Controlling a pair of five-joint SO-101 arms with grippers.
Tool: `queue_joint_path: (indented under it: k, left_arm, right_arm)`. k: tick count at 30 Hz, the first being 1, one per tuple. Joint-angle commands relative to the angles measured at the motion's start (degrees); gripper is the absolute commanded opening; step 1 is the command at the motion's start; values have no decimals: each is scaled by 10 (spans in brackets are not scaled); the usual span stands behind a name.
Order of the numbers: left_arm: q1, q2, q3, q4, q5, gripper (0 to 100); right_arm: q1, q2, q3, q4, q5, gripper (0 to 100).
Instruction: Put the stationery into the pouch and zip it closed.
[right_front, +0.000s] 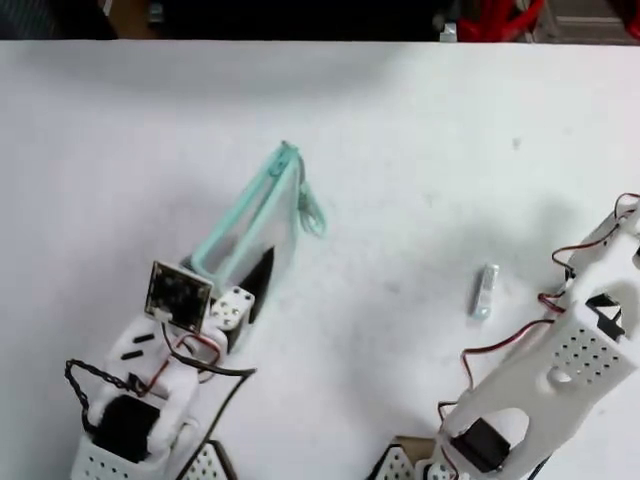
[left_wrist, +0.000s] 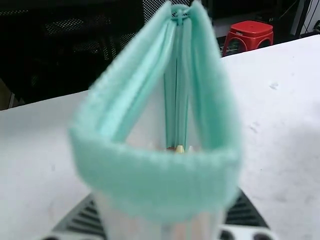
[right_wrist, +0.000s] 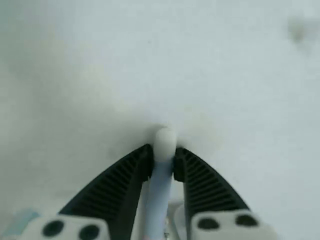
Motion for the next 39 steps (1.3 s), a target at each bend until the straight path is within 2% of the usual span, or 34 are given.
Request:
queue_joint_path:
  k: [1,10,15,19,23,26,29,34,39]
  left_arm:
    - [-1,0,1,-1,3,175]
    - [-1,0,1,-1,3,176]
    - [-1,0,-1,-1,3,177]
    - [-1,0,-1,-1,3,177]
    - [-1,0,-1,-1,3,177]
    - [0,0,-1,-1,3,177]
    - [0,0,-1,-1,3,177]
    - [0,0,-1,-1,3,177]
    - [-2,0,-1,-1,3,177]
  right_arm:
    - [-5,7,-29,10,6,19]
    - [-58,-178,-210,203,1,17]
    - [-110,-335,-244,214,-55,17]
    - [-216,-481,-212,214,-87,17]
    - [-378,-632,-196,208,-121,17]
    - [-518,-730,-210,145,-138,17]
    - [-627,-786,-189,44,-133,17]
    - [-692,-774,-110,-68,-137,17]
    - [-782,-736,-53,-89,-134,17]
